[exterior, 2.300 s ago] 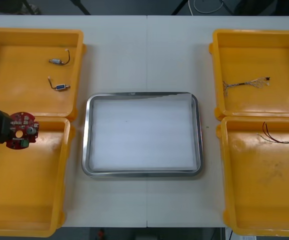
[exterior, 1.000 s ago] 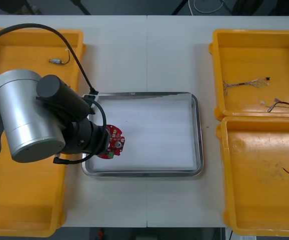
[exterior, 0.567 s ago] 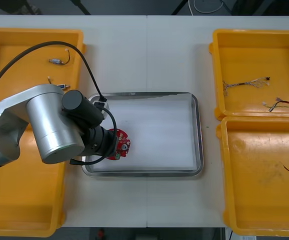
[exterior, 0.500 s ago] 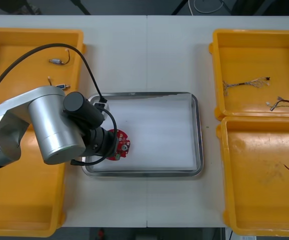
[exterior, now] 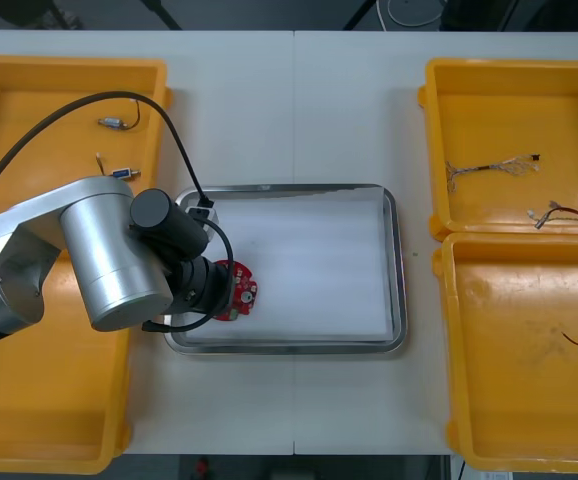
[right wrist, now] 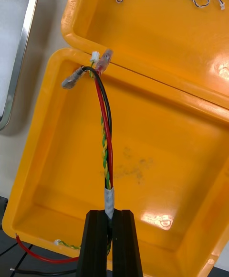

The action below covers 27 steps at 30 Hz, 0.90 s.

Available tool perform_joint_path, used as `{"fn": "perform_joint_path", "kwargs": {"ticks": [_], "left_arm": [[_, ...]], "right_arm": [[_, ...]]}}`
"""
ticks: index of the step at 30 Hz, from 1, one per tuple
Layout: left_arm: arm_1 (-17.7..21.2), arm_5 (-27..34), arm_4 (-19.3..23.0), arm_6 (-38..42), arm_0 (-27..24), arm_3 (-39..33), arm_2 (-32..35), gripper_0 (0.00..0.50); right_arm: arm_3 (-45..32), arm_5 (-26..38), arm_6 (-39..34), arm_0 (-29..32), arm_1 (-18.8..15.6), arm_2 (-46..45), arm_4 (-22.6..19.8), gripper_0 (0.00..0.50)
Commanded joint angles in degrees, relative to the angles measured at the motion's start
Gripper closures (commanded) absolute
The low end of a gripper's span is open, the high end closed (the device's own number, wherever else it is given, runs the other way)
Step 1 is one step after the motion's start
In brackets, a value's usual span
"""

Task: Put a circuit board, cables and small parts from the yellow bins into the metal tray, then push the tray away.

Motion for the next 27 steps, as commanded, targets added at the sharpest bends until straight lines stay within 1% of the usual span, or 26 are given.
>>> {"fn": "perform_joint_path", "kwargs": {"ticks": [1, 5, 8, 11, 15, 17, 19, 22, 25, 27], "left_arm": [[-0.9, -0.6, -0.7, 2.9, -2.1, -1.2, -0.7, 0.0], [-0.9, 0.8, -0.6, 3.3, -2.1, -3.0, 0.2, 0.0], [-1.0, 3.6, 0.0, 3.6, -2.2, -5.2, 2.2, 0.0], [-1.2, 7.8, 2.1, 3.9, -2.2, -7.8, 5.6, 0.0], [-1.1, 12.2, 3.7, 3.9, -2.1, -10.4, 9.9, 0.0], [-1.1, 15.4, 4.4, 3.6, -2.3, -11.8, 13.5, 0.0], [-1.1, 17.7, 5.2, 3.4, -3.0, -12.1, 16.0, 0.0], [-1.1, 20.8, 6.4, 3.3, -4.0, -11.7, 20.7, 0.0], [-0.9, 22.7, 7.9, 3.2, -5.2, -9.3, 24.7, 0.0], [-0.4, 23.5, 8.1, 3.2, -6.1, -7.2, 26.3, 0.0]], "right_arm": [[-3.1, 0.2, 3.1, -2.1, -0.2, 1.6, -0.2, 0.481], [-4.7, 0.2, 4.2, -4.9, -0.2, 3.6, -1.0, 0.48], [-5.6, 0.2, 4.5, -8.0, -0.2, 7.1, -1.9, 0.483], [-6.1, 0.2, 5.1, -12.4, -0.2, 11.9, -2.4, 0.481], [-6.7, 0.2, 5.6, -16.8, -0.2, 17.3, -3.1, 0.483], [-6.7, 0.2, 5.9, -19.7, -0.2, 20.9, -3.1, 0.482], [-6.7, 0.2, 6.3, -21.8, 0.0, 23.8, -3.1, 0.483], [-6.7, 0.2, 6.8, -25.1, 1.2, 28.6, -2.0, 0.49], [-6.6, 0.2, 7.6, -27.9, 3.0, 33.4, 0.1, 0.497], [-6.5, 0.2, 8.2, -29.7, 3.8, 36.5, 1.5, 0.499]]}}
